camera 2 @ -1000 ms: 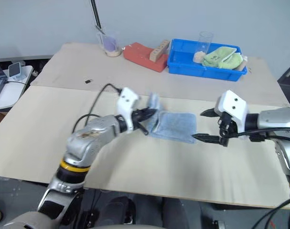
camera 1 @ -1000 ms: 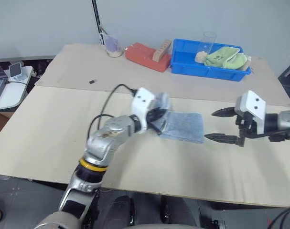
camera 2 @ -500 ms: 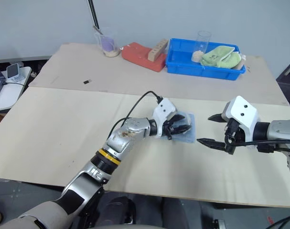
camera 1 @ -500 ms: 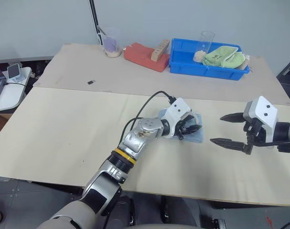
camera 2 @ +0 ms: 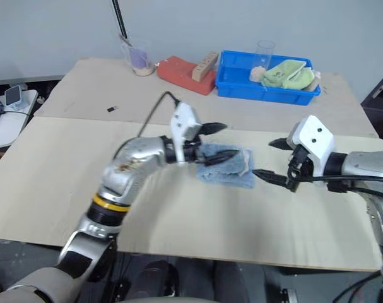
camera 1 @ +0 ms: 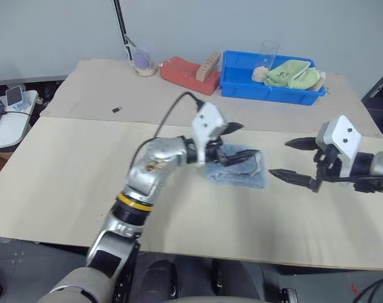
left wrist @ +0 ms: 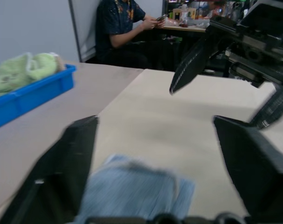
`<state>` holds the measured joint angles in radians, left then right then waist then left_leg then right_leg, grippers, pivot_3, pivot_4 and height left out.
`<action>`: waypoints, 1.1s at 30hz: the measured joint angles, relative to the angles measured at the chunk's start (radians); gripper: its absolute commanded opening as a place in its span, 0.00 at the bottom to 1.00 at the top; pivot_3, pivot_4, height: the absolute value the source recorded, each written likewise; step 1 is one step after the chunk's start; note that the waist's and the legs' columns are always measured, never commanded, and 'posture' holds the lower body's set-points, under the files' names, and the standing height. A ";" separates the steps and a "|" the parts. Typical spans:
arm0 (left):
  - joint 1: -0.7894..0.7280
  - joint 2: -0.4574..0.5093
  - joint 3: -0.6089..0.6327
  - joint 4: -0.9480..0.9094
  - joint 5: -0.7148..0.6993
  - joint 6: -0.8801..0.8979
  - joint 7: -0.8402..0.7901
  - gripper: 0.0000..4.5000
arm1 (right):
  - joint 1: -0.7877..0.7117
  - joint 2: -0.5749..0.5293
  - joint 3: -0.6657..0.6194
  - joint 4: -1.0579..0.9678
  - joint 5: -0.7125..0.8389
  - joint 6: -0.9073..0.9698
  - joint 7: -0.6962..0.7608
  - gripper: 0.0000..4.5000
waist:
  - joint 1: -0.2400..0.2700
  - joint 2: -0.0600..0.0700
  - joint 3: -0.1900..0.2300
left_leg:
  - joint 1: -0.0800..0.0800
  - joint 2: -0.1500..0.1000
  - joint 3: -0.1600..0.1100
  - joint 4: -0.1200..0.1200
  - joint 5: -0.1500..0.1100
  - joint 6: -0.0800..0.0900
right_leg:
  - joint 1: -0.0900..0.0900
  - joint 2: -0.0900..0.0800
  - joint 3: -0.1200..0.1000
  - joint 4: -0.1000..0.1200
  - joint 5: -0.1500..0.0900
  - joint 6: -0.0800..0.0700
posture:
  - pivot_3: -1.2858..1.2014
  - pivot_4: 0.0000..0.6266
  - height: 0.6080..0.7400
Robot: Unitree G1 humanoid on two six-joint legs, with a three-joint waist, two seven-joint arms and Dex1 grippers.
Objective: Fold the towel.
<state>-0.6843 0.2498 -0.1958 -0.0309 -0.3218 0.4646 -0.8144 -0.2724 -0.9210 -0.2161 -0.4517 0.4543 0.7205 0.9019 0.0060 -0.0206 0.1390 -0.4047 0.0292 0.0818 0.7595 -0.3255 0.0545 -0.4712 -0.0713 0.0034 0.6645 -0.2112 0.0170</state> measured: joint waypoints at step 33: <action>0.001 -0.196 -0.046 0.541 0.241 -0.289 0.154 0.00 | 0.123 0.348 0.164 0.127 -0.320 -0.099 -0.467 0.01 | -0.004 0.000 -0.001 | -0.005 -0.010 -0.003 0.003 0.000 0.004 | -0.001 -0.006 0.000 0.001 0.002 0.004 | 0.52 0.24 0.46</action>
<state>-0.6830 0.0539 -0.2420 0.5102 -0.0805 0.1755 -0.6606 -0.1498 -0.5728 -0.0520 -0.3248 0.1342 0.6211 0.4352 0.0021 -0.0204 0.1384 -0.4093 0.0192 0.0792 0.7629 -0.3253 0.0585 -0.4719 -0.0778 0.0031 0.6652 -0.2095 0.0215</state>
